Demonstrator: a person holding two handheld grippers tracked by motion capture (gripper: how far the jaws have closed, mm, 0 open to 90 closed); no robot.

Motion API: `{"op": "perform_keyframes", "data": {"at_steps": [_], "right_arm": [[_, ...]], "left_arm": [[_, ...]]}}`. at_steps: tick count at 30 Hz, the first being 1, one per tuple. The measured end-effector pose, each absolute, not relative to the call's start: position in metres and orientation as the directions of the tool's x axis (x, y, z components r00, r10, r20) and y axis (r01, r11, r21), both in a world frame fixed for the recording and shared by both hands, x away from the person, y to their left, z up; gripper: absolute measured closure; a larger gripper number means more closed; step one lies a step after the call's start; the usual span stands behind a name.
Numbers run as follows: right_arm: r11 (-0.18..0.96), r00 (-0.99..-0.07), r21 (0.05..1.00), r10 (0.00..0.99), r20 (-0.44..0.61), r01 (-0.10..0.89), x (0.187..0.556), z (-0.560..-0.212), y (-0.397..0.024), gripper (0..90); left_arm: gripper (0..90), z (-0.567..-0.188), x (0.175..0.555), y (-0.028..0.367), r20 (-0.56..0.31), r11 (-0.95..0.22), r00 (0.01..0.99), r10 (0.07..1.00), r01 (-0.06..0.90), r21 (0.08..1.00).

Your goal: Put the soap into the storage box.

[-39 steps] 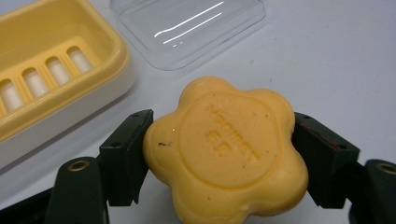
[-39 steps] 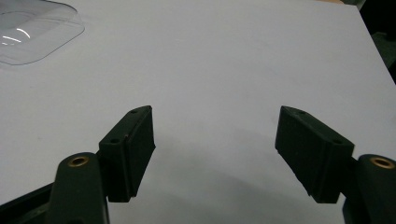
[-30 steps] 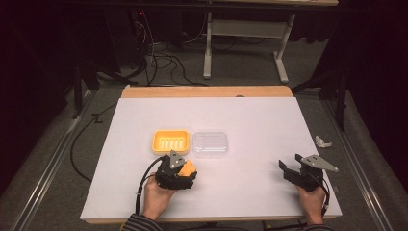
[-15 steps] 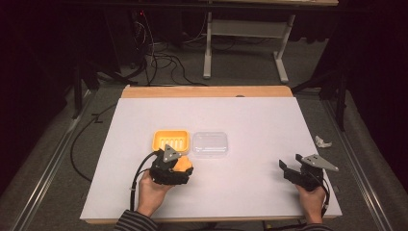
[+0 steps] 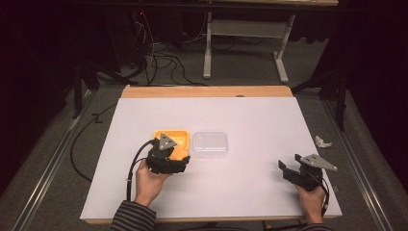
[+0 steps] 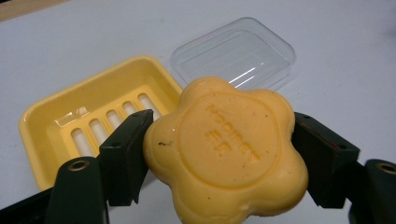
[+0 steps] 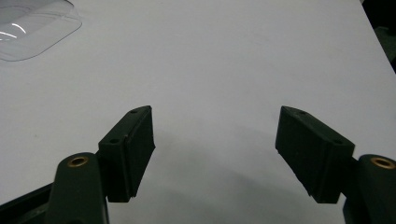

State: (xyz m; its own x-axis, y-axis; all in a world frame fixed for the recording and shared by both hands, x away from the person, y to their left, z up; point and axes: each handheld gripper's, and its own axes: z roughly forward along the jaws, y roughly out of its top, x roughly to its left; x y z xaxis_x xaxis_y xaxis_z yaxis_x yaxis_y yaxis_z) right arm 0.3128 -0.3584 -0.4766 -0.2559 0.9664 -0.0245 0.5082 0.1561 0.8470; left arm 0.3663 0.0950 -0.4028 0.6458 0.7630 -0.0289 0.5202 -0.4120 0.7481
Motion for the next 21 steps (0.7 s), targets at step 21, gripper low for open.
{"op": "perform_keyframes", "data": {"at_steps": [21], "right_arm": [[0.154, -0.256, 0.844, 0.967, -0.020, 0.514, 0.314, -0.477, -0.359, 29.2]], "left_arm": [[27.7, -0.409, 0.395, 0.103, -0.020, -0.381, 0.586, 0.810, 0.552, 0.742]]}}
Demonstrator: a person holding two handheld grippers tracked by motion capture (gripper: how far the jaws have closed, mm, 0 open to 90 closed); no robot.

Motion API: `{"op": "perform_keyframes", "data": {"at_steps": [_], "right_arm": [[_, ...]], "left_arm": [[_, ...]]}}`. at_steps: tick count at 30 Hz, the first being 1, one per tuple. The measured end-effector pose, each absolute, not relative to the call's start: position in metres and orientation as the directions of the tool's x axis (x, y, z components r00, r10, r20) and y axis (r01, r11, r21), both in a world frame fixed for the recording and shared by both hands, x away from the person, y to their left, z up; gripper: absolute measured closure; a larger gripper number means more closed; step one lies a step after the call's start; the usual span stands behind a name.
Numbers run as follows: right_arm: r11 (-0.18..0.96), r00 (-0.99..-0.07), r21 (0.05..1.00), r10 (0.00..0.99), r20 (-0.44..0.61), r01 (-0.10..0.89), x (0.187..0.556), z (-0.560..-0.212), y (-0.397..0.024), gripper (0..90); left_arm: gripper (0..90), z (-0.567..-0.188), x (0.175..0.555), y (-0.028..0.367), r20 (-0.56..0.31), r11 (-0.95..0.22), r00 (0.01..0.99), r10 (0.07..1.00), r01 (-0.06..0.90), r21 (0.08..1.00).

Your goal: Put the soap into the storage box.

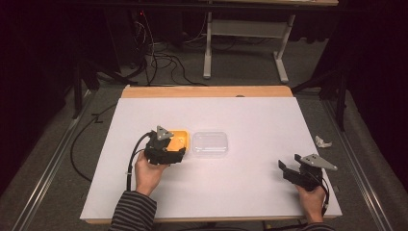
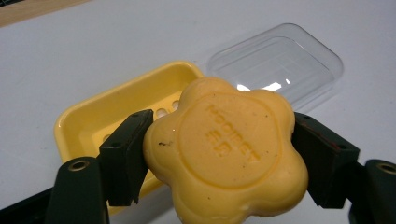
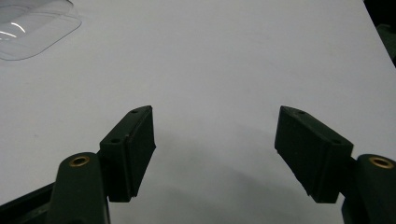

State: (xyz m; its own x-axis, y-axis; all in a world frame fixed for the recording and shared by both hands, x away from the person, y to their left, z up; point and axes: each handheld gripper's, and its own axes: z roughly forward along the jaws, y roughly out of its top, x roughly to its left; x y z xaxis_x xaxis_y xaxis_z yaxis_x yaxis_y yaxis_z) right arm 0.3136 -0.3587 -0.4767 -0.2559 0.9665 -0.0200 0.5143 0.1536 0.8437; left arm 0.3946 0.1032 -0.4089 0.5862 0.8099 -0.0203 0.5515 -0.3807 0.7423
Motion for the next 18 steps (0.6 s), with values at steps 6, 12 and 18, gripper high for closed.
{"op": "perform_keyframes", "data": {"at_steps": [6, 12, 18], "right_arm": [[0.169, -0.263, 0.843, 0.964, -0.034, 0.510, 0.313, -0.477, -0.357, 29.4], [0.167, -0.264, 0.849, 0.964, -0.034, 0.501, 0.312, -0.476, -0.357, 29.3], [0.164, -0.262, 0.852, 0.965, -0.033, 0.498, 0.312, -0.476, -0.358, 29.2]], "left_arm": [[27.7, -0.413, 0.406, 0.108, -0.041, -0.348, 0.552, 0.833, 0.580, 0.737], [27.7, -0.417, 0.417, 0.112, -0.052, -0.311, 0.511, 0.858, 0.598, 0.739], [27.7, -0.422, 0.425, 0.113, -0.055, -0.292, 0.483, 0.874, 0.612, 0.735]]}}
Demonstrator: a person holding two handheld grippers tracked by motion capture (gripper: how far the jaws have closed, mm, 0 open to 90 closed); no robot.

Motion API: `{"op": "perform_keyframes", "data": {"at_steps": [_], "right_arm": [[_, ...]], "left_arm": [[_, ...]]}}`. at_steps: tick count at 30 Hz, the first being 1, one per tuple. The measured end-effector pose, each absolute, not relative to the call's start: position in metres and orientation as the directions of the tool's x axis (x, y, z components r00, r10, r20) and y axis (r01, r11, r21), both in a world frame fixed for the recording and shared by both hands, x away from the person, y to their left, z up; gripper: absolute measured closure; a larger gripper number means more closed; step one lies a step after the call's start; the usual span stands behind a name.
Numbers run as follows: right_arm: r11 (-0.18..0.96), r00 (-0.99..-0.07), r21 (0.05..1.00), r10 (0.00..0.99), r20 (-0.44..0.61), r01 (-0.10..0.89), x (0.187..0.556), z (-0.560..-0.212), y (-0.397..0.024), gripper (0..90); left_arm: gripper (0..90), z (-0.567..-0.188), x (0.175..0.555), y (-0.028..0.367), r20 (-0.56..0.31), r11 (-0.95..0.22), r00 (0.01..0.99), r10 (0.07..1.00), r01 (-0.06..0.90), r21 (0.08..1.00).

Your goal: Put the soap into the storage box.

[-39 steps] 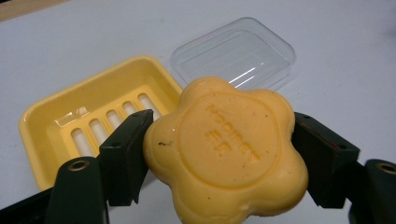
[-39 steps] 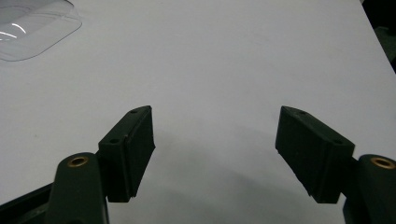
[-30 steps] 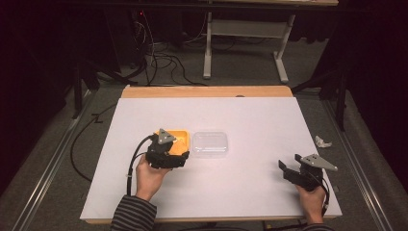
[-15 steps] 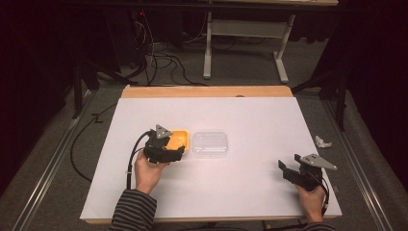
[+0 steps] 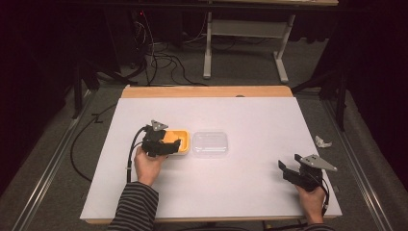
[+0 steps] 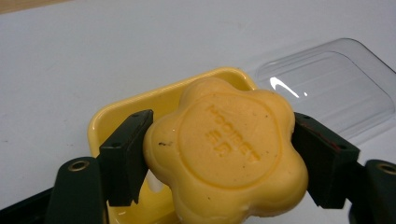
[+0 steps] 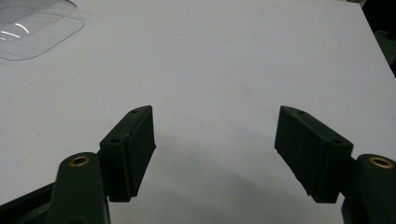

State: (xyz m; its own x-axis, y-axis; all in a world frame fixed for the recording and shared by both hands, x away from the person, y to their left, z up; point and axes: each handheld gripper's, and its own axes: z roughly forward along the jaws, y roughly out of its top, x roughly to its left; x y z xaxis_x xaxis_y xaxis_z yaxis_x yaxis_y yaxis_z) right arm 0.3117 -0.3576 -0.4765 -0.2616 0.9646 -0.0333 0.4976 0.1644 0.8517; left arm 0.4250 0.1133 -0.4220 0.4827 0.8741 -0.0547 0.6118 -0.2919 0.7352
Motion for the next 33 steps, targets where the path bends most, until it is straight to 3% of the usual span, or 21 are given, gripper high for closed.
{"op": "perform_keyframes", "data": {"at_steps": [33], "right_arm": [[0.163, -0.253, 0.851, 0.967, -0.037, 0.499, 0.312, -0.477, -0.357, 29.0]], "left_arm": [[27.6, -0.445, 0.455, 0.103, -0.027, -0.308, 0.447, 0.894, 0.659, 0.686]]}}
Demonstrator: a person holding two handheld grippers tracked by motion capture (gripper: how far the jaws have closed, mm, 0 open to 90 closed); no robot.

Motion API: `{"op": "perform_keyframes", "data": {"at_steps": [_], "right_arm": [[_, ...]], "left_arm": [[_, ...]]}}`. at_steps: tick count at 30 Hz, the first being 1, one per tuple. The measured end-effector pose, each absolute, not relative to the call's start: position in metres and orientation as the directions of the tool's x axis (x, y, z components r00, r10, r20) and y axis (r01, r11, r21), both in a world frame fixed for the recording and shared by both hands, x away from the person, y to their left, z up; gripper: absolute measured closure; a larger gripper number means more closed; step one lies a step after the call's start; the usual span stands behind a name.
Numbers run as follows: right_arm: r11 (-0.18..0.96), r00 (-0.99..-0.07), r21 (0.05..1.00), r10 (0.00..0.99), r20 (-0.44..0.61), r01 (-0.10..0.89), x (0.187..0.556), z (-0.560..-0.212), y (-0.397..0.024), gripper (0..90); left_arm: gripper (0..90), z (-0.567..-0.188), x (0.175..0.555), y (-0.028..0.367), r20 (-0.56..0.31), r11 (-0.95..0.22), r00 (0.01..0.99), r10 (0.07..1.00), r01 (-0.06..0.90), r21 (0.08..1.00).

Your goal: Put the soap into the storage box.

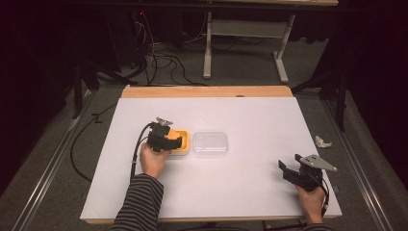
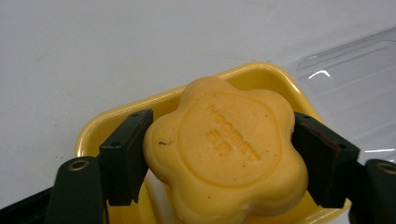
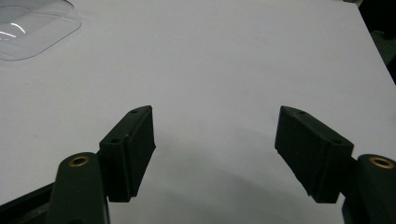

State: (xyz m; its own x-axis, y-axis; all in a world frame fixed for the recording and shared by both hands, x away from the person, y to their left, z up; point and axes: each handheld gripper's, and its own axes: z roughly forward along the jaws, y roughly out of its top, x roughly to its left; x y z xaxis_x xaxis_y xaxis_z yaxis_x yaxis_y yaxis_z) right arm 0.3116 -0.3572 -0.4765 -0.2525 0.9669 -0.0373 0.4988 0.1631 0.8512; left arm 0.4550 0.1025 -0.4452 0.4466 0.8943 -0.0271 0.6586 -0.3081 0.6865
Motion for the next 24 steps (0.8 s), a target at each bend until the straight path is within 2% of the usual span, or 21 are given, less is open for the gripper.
{"op": "perform_keyframes", "data": {"at_steps": [15, 24], "right_arm": [[0.161, -0.252, 0.852, 0.967, -0.035, 0.498, 0.3114, -0.4765, -0.3573, 28.9], [0.164, -0.253, 0.851, 0.967, -0.037, 0.500, 0.3115, -0.4766, -0.3569, 28.9]], "left_arm": [[27.3, -0.4547, 0.4589, 0.1016, -0.008, -0.331, 0.439, 0.898, 0.688, 0.646], [25.3, -0.4503, 0.4575, 0.1042, -0.013, -0.315, 0.431, 0.902, 0.679, 0.663]]}}
